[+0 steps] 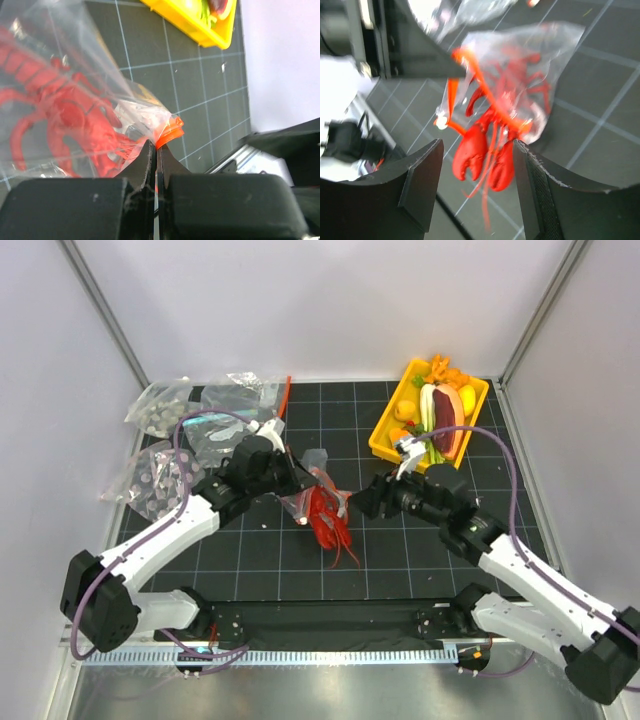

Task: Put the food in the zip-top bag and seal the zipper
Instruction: Place the fake lobster in the zipper food storage bag.

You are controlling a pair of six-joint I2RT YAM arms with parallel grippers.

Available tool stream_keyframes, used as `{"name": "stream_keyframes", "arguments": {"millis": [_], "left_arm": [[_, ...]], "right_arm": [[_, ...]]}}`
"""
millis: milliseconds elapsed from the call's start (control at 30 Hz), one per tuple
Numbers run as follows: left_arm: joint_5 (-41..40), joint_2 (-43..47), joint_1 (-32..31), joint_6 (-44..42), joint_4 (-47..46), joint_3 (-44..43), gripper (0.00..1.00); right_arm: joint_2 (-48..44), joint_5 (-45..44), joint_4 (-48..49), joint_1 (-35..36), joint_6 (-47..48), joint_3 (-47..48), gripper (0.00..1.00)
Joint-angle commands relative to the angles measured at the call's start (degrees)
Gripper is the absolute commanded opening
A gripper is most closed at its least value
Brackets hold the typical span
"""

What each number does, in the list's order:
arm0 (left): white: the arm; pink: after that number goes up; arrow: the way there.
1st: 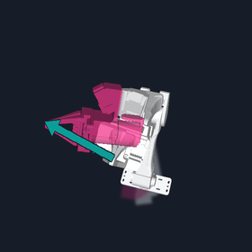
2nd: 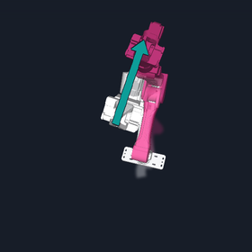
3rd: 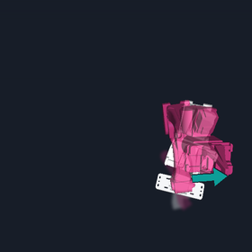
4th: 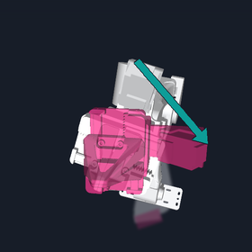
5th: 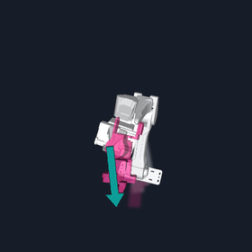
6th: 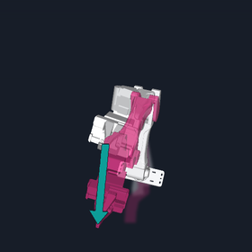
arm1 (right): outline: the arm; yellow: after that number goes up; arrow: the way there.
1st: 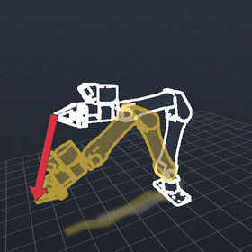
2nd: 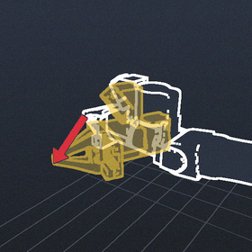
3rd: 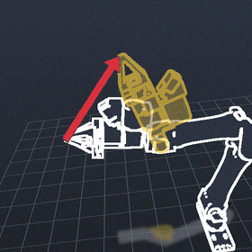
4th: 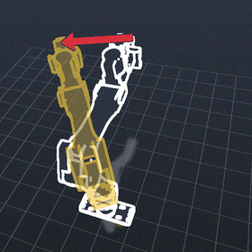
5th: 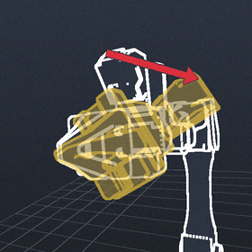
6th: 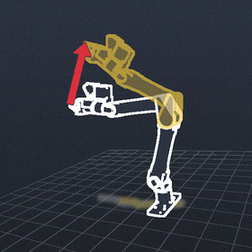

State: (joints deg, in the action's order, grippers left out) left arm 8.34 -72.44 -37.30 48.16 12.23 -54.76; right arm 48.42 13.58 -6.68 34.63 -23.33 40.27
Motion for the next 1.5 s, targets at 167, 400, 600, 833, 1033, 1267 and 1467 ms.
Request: {"name": "stream_keyframes", "arguments": {"millis": [167, 400, 600, 833, 1033, 1267, 1467], "left_arm": [[-2.5, 6.5, 0.3, 3.0, -5.0, 0.5, 0.01], [-3.3, 8.1, 0.3, 6.2, -6.0, 2.5, 0.01], [-3.9, 10.5, 0.4, 9.1, -9.7, 6.1, 0.00], [-2.9, 9.7, 0.3, 10.3, -12.0, 7.1, 0.01], [-4.0, 9.2, 0.2, 10.0, -12.0, 7.5, 0.00], [-4.8, 7.1, 0.2, 10.0, -13.6, 7.6, 0.00], [-4.6, 5.8, 0.1, 10.1, -14.4, 7.6, 0.00]], "right_arm": [[10.2, -13.0, -0.4, 18.6, -3.2, 6.2, 0.70], [13.6, -24.9, 5.3, 22.2, -14.4, 2.6, 0.81], [13.9, -27.8, 6.3, 22.4, -18.9, 1.3, 0.82], [17.4, -24.9, 10.6, 23.3, -21.1, 1.6, 0.81], [14.9, -30.9, 8.1, 26.4, -19.2, 2.2, 0.81], [15.7, -35.3, 3.5, 29.0, -23.1, 4.3, 0.82], [16.4, -41.7, 6.3, 31.5, -31.9, 2.4, 0.80]]}}
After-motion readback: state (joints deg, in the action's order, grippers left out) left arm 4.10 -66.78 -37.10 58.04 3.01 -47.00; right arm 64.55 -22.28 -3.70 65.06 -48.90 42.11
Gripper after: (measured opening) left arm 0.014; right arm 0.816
